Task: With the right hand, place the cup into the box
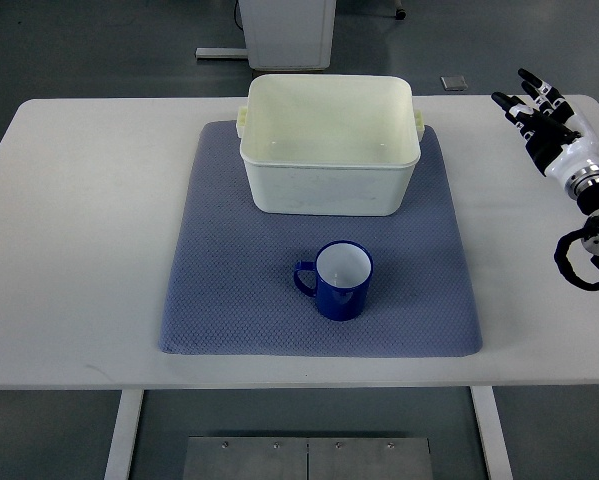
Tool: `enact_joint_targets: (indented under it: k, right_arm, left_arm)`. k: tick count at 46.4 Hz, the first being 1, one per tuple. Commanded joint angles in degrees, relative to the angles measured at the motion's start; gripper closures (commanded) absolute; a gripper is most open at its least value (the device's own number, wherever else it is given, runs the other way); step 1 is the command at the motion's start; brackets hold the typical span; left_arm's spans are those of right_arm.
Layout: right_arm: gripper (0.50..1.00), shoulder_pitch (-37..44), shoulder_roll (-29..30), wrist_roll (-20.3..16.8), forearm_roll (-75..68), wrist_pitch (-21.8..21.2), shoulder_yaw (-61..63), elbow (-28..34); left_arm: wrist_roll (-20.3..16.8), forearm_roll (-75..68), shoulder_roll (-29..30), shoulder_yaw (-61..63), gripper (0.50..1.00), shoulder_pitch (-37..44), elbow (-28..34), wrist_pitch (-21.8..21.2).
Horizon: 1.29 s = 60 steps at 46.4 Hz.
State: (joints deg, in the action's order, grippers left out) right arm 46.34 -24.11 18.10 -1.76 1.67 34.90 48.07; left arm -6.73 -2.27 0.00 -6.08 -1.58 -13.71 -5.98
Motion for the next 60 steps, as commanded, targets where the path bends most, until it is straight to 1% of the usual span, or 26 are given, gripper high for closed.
enact_joint_targets:
  k: [1,60]
  right_arm:
    - [0.5,0.0,-0.1,0.0,0.0,0.0,0.0,0.0]
    - [0.5,-0.3,0.4,0.0,0.0,0.0,0.0,-0.1]
  left_arm:
    - [0.0,0.1,0.0,0.0,0.5,0.0,0.0,0.0]
    - [0.0,0.0,0.0,0.1,0.5,0.3,0.1,0.1]
